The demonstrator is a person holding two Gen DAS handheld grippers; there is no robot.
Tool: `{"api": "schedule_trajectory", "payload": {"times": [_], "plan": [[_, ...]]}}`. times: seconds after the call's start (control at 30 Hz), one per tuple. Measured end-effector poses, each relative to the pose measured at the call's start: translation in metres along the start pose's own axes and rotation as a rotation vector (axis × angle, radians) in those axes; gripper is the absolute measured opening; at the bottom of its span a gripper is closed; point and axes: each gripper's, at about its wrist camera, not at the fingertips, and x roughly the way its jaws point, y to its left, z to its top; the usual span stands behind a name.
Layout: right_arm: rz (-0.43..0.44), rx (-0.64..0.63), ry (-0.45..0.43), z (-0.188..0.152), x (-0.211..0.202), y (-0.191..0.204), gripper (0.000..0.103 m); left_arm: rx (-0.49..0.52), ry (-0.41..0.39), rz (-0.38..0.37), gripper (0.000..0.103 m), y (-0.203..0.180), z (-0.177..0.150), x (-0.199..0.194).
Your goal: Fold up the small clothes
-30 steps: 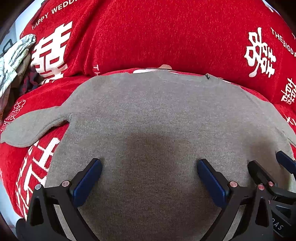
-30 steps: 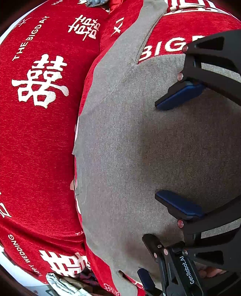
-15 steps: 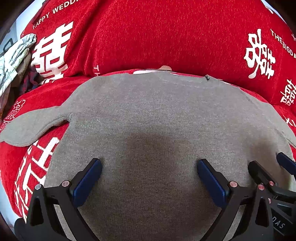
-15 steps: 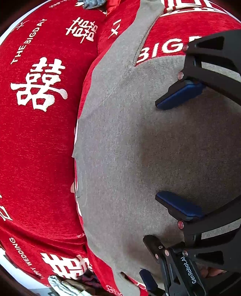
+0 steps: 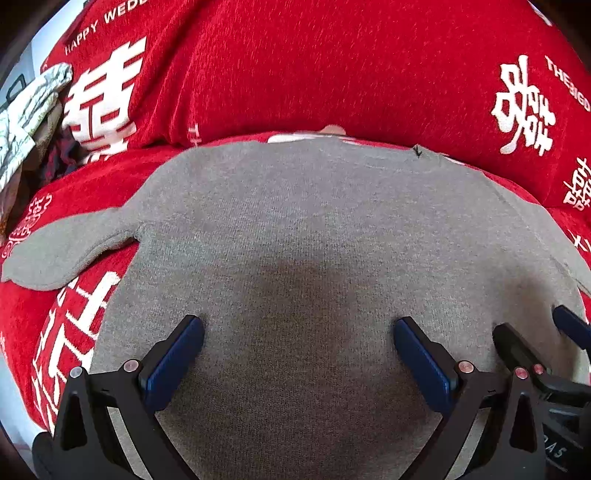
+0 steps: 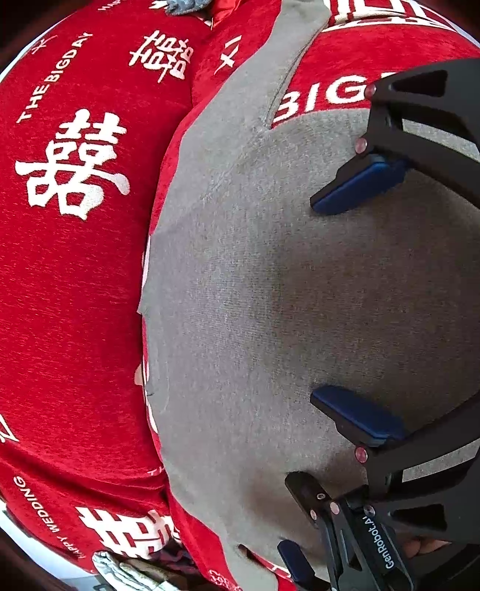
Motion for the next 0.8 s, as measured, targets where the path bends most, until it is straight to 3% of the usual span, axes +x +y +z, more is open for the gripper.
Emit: {"api": "schedule_trajectory", "payload": {"times": [0.1, 0.23, 0.4, 0.8], "plan": [[0.007, 0.008, 0.056, 0.007, 0.005, -0.002, 0.099, -0.013, 0.106, -0.011, 0.103, 0.003, 0.013, 0.006], [0.002, 0.002, 0.134, 0.014, 0.010, -0.001, 0.099, -0.002, 0.165, -0.008, 0.103, 0.002, 0.018, 0.010], [0.005, -0.001, 0.218, 0.021, 0.015, -0.001, 0.100, 0.002, 0.201, -0.008, 0.103, 0.001, 0.019, 0.012], [0.013, -0.002, 0.234, 0.024, 0.015, -0.002, 0.102, 0.015, 0.239, -0.012, 0.103, 0.002, 0.024, 0.015]]}}
